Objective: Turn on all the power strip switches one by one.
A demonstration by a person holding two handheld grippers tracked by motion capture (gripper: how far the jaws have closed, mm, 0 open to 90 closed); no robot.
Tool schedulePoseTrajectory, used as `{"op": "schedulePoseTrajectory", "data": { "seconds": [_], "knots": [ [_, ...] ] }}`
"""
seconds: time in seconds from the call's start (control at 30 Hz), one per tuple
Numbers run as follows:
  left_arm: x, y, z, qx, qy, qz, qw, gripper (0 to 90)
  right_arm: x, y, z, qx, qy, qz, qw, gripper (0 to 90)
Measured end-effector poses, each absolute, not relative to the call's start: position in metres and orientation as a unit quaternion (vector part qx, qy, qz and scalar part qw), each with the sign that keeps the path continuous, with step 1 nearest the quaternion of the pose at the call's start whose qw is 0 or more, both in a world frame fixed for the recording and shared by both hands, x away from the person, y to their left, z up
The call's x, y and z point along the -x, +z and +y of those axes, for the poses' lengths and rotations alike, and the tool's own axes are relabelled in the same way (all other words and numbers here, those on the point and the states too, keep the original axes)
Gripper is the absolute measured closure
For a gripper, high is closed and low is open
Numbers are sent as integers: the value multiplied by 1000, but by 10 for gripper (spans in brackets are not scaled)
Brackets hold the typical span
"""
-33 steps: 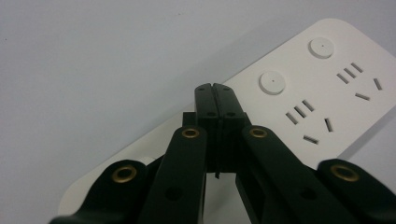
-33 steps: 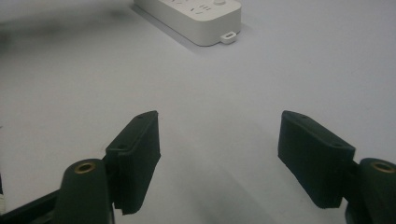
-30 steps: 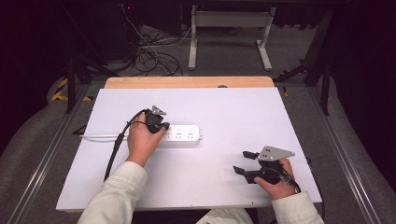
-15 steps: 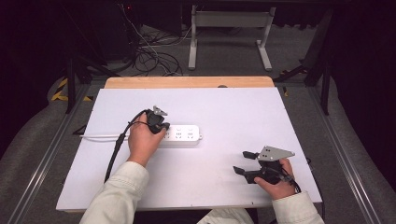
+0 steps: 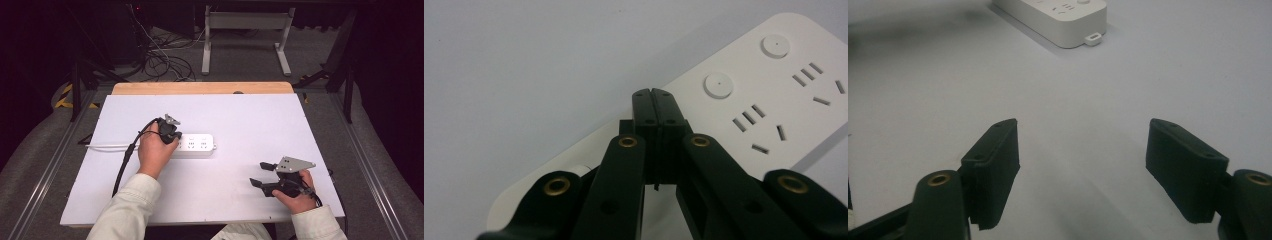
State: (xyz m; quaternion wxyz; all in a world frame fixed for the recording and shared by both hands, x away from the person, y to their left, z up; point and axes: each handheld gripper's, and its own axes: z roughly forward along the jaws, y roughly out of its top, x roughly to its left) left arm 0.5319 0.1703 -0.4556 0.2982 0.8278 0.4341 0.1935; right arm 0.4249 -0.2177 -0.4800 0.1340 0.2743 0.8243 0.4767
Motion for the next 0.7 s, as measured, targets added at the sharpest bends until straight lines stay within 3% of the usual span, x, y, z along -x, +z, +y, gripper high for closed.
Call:
{"op": "schedulePoseTrajectory", "data": {
  "seconds": [0.13, 0.23, 0.43, 0.7],
  "knots": [
    [-531, -455, 169, -828, 196, 435, 297, 900, -425, -480, -218, -274, 477, 824, 134, 305],
    [-530, -453, 170, -824, 229, 435, 280, 900, -425, -480, -218, -274, 477, 824, 134, 304],
    [-529, -441, 175, -806, 196, 434, 352, 900, -426, -481, -218, -275, 476, 825, 134, 304],
    [-527, -446, 153, -822, 179, 389, 374, 900, -425, -480, -218, -274, 477, 824, 135, 304]
  ]
}}
